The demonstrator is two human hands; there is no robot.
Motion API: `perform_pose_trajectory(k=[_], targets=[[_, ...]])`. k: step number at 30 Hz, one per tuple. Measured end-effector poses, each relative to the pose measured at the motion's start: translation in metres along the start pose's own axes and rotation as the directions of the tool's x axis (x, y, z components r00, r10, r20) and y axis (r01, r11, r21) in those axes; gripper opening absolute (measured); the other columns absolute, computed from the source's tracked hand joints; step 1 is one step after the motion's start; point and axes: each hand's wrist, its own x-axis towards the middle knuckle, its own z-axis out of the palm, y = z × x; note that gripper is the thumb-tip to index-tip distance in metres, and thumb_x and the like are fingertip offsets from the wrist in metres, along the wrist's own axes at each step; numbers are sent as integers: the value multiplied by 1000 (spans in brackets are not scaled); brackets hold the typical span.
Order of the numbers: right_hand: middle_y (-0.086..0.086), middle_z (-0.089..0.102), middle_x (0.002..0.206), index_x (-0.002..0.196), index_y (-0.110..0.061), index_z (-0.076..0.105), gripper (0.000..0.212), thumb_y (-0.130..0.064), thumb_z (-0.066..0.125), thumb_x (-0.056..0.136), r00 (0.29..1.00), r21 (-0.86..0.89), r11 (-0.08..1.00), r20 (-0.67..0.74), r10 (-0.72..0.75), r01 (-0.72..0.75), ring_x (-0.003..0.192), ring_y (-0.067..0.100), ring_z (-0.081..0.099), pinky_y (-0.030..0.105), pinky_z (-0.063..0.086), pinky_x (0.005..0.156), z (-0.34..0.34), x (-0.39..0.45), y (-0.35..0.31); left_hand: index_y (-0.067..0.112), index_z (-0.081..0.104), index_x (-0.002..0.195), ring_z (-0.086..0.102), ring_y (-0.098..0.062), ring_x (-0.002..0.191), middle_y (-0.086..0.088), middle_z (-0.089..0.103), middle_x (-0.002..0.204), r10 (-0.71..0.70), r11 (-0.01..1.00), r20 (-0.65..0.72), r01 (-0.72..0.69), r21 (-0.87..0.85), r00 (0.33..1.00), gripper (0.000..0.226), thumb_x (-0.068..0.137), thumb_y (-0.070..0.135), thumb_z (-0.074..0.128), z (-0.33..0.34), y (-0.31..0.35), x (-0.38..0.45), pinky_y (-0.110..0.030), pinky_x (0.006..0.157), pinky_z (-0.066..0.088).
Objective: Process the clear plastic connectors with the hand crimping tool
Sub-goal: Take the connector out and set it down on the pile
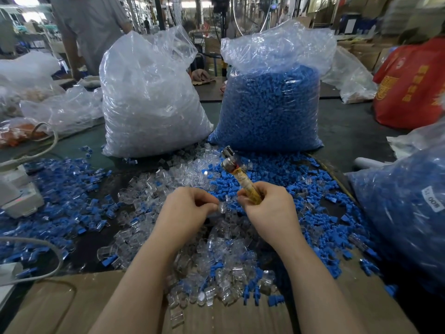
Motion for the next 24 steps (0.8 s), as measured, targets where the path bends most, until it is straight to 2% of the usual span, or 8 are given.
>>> perform_pose_trajectory(k=[5, 6, 8, 11, 14, 18, 21, 24], targets=[[-7, 67, 68, 80, -29, 69, 10, -37, 73, 83, 1000, 46, 999, 14, 6, -7, 65, 17, 62, 45, 58, 62, 0, 2, 1, 34, 75, 79, 67, -2, 64, 15, 72, 69, -13, 988, -37, 7, -154, 999, 15, 89, 23, 72, -10, 3, -3, -20, 59, 52], [-8, 67, 67, 79, -30, 69, 9, -37, 73, 84, 1000, 62, 998, 21, 4, -5, 62, 15, 61, 43, 57, 61, 0, 2, 1, 34, 75, 80, 68, -5, 66, 16, 73, 70, -10, 985, -39, 3, -174, 999, 15, 89, 22, 72, -11, 4, -3, -20, 59, 53], [-13, 66, 65, 76, -33, 69, 10, -36, 74, 83, 999, 94, 996, 37, -6, 3, 57, 9, 57, 37, 55, 57, 1, 2, 0, 34, 75, 80, 65, 1, 59, 19, 71, 68, 12, 984, -30, -17, -179, 999, 15, 88, 22, 72, -12, 5, -2, -13, 53, 47], [-15, 65, 64, 76, -32, 69, 10, -37, 73, 84, 999, 93, 995, 39, -23, 20, 53, 6, 54, 36, 53, 57, 1, 2, -1, 36, 75, 77, 54, 7, 43, 19, 69, 62, 23, 999, 52, -22, -27, 998, 20, 87, 19, 73, -13, 5, -1, -6, 42, 36], [-7, 63, 61, 79, -28, 69, 13, -39, 72, 85, 999, 70, 997, 24, -30, 28, 51, 8, 51, 36, 50, 54, 0, 1, 1, 39, 72, 78, 62, 10, 58, 20, 71, 72, -11, 995, 142, -3, 104, 990, 22, 85, 18, 75, -13, 2, 0, -4, 47, 40], [-6, 62, 61, 81, -28, 69, 12, -39, 71, 86, 999, 70, 997, 37, -38, 35, 51, 10, 50, 37, 50, 54, -1, 1, 1, 33, 64, 81, 59, 1, 69, 14, 65, 79, -53, 959, -14, 55, 278, 999, 17, 82, 24, 79, -9, -4, 0, -18, 55, 42], [-5, 62, 61, 81, -29, 69, 12, -39, 70, 86, 998, 55, 998, 43, -34, 32, 51, 12, 50, 39, 51, 55, -1, 1, 1, 29, 70, 90, 59, 0, 72, 13, 68, 83, -59, 940, -21, 63, 337, 998, 10, 83, 25, 78, -6, -5, 0, -21, 66, 47], [-4, 61, 60, 80, -28, 69, 12, -38, 70, 87, 998, 55, 998, 47, -44, 42, 49, 10, 47, 39, 51, 54, 0, 1, 0, 29, 73, 92, 60, -2, 70, 12, 69, 81, -51, 919, 1, 46, 391, 999, 6, 88, 24, 73, -5, -4, -1, -22, 66, 47]])
